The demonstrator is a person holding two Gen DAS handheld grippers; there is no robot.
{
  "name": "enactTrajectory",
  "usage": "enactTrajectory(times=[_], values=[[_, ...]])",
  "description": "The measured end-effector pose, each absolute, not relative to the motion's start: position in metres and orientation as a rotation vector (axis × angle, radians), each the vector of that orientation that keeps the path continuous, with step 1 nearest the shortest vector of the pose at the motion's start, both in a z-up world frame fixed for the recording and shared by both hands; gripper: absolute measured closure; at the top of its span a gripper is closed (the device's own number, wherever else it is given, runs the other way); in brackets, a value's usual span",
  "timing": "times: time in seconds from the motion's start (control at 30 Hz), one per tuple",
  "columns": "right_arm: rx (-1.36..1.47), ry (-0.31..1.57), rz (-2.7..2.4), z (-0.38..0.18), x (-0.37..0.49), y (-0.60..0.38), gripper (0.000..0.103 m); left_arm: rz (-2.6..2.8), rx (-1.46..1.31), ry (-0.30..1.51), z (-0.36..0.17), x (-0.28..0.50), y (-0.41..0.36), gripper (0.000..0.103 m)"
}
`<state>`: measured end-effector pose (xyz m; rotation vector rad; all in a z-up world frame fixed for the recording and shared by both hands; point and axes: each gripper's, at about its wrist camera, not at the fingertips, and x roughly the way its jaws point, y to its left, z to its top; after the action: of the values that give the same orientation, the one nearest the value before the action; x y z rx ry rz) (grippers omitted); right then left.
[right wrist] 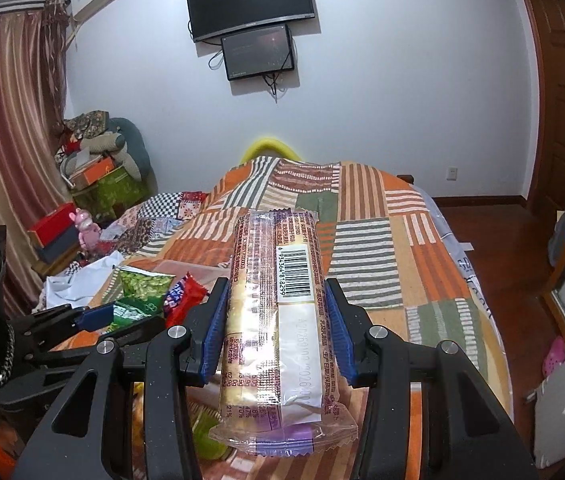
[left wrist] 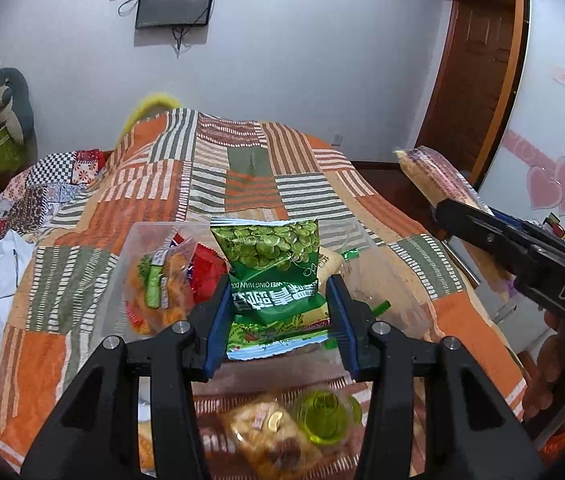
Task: Organize snacks
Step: 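Carry the pea bag and biscuit roll over the clear box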
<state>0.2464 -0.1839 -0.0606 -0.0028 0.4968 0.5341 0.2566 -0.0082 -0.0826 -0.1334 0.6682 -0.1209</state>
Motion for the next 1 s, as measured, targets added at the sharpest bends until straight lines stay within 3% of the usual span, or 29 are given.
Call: enactTrajectory(times=[0.77,1.0], values=[[-0.066,0.660,0.532,-0.100,0.307,-0.147,0.060,-0.093,-0.130,0.761,-0.119,0.311,-0.005,0.057],[-0.057,0.714,0.540,-0.109,0.315,-0.144,0.060,-0.045,-0.106,0.763,-0.121,0.312,-0.006,0.052]])
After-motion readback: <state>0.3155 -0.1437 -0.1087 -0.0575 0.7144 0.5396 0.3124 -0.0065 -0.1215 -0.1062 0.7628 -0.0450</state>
